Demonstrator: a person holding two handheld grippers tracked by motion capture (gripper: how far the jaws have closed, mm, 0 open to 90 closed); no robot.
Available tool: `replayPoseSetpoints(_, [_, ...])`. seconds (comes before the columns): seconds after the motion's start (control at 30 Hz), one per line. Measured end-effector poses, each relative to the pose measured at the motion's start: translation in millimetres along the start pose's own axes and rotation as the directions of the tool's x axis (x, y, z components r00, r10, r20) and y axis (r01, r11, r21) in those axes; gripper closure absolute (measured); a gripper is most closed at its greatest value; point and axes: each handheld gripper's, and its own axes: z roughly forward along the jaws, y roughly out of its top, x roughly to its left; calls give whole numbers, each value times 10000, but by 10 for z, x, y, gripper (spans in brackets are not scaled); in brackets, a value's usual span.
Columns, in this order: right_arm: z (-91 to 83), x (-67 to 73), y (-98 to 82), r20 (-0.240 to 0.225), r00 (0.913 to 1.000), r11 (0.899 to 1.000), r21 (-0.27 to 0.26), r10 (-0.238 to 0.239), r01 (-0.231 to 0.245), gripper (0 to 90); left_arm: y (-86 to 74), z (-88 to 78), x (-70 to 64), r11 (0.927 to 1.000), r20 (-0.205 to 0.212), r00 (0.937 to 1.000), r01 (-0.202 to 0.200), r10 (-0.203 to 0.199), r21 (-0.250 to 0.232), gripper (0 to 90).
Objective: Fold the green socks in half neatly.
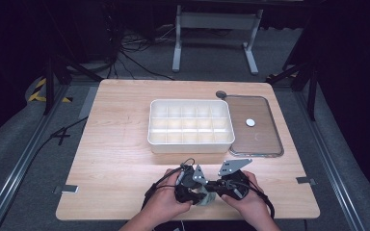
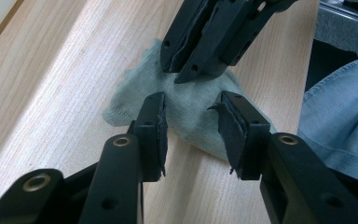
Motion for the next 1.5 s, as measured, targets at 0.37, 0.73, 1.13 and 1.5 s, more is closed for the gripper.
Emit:
replayPoseSetpoints(0.37, [60, 32, 7, 1101, 9939, 9958, 894, 90, -189, 689, -2, 55, -14, 9999, -536, 9984, 158, -156, 31, 497])
replayPoseSetpoints(0.73, [117, -176, -8, 569, 9896, 9830, 1215, 1317, -1378, 546, -15, 91, -42, 9994, -794, 9962, 356, -354, 10, 470])
replayPoseSetpoints(1.13, [177, -398, -46, -1281, 9541, 9554, 1572, 2706, -2499, 644, -50, 101, -46, 9990, -847, 9955, 417, -431, -174, 471])
replayPoseSetpoints(1.5, [171, -343, 5, -1262, 9628, 9618, 1670, 2391, -2170, 786, -81, 46, -11, 9963, -502, 9954, 804, -819, -309, 472])
